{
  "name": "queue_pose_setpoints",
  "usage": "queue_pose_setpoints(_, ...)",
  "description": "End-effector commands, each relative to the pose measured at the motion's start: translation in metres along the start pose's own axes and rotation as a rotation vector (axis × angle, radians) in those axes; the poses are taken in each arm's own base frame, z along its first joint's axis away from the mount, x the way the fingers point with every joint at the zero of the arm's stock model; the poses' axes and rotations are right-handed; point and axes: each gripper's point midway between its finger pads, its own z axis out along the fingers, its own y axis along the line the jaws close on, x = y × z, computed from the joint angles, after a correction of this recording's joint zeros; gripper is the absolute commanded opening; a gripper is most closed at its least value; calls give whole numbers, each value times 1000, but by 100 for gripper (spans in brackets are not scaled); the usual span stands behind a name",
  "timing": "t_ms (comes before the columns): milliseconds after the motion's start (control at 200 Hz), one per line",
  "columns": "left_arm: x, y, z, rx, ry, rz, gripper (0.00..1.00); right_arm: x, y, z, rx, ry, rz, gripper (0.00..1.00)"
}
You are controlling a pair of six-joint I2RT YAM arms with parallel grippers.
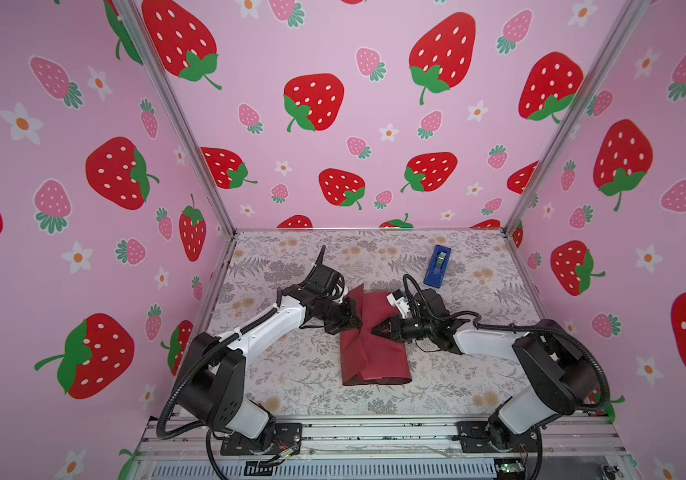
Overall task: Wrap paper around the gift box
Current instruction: 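Fold the lifted paper over the box top toward the right gripper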
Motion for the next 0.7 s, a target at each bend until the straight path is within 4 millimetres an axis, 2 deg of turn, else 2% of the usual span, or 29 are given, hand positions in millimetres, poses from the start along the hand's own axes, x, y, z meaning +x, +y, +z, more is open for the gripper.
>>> queue_pose_setpoints(0,-6,-15,6,16,-8,-5,0,22,-41,0,146,31,91,28)
queue_pose_setpoints(455,1,14,38,-112,56,-60,2,21,-39,-1,142,25,89,28)
queue_pose_setpoints(545,2,20,41,-137,61,-65,2,18,-32,-3,130,17,79,28)
queue_pose_setpoints(695,5,27,42,-166,75,-63,2,3,-9,-14,107,-23,17,28)
